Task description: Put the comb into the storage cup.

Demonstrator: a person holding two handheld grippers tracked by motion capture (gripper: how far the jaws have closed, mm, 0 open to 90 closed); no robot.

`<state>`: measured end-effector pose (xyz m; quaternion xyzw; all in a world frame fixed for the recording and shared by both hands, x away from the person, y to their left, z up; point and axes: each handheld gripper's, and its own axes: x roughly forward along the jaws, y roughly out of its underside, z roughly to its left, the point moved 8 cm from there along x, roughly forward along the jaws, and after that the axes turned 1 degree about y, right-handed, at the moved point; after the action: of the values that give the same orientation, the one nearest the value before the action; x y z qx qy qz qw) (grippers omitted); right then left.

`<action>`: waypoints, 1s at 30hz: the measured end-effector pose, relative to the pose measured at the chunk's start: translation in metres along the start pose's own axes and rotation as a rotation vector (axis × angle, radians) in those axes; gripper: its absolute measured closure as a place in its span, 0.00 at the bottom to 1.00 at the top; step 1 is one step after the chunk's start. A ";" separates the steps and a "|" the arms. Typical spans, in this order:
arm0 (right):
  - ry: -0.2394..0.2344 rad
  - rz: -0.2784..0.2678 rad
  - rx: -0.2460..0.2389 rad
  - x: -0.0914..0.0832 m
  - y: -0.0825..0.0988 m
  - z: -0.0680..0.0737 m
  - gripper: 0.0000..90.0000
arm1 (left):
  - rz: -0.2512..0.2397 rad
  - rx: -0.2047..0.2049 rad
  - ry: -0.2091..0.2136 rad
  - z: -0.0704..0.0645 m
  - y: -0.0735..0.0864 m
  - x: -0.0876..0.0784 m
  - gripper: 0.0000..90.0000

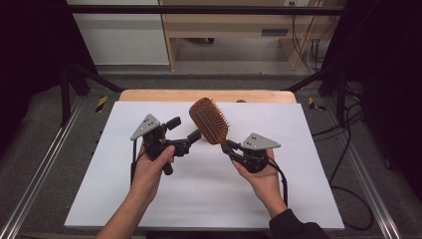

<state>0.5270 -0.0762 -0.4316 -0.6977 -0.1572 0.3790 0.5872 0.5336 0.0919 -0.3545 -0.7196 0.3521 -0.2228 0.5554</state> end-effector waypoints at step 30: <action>-0.014 -0.053 -0.022 0.011 -0.012 0.025 0.81 | 0.012 -0.134 0.010 0.008 -0.008 0.016 0.07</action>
<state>0.5193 -0.0483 -0.4249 -0.6972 -0.1839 0.3661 0.5882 0.5521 0.0861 -0.3499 -0.7520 0.3731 -0.1991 0.5057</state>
